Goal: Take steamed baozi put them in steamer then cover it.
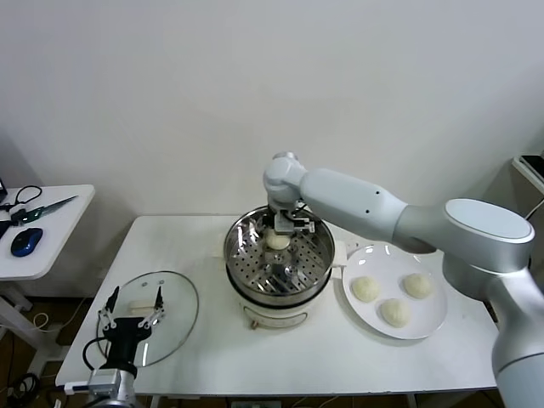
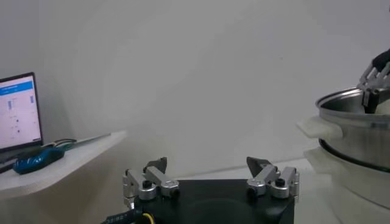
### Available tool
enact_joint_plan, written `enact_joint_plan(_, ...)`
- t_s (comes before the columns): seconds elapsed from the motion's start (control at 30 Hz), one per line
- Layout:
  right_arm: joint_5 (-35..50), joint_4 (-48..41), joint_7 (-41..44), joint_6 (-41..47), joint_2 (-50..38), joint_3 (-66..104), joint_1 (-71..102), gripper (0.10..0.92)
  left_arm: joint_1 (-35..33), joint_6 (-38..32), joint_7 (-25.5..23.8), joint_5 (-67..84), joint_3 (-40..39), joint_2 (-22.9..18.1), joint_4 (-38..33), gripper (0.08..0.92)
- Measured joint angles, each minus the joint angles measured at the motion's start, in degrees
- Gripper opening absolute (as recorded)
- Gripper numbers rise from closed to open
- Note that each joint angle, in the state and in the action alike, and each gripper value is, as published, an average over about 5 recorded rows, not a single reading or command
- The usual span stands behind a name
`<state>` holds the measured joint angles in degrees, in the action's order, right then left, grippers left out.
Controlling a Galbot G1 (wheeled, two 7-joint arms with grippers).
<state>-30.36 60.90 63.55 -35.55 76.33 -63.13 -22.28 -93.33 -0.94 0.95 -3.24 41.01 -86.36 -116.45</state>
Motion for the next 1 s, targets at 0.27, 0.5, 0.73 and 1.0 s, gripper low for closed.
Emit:
enact_joint_plan(0.27,9.69,3.23,1.14,2.02,-4.87,-3.18,-7.04,0.823,-0.24,0.38,0.35,-0.20,-0.04,0.03,-0.76,0.823)
enact_joint_plan(0.5,26.27,6.42,-1.55,11.73,-12.29,-11.25,-15.60,0.823,-0.28,0.66,0.46,-0.29,-0.04,0.19,-1.61,0.823)
enact_joint_plan(0.73,41.53,10.24,-3.27,26.96,-21.57,-17.44,-18.99,0.823,-0.53,0.71,0.51,-0.27,-0.16,0.25,-2.43,0.823)
enact_joint_plan(1.0,49.61,12.07,-3.66,38.38,-31.59,-18.83,-14.62,0.823,-0.87,0.75,0.57,-0.27,-0.30,0.23,-2.71,0.823)
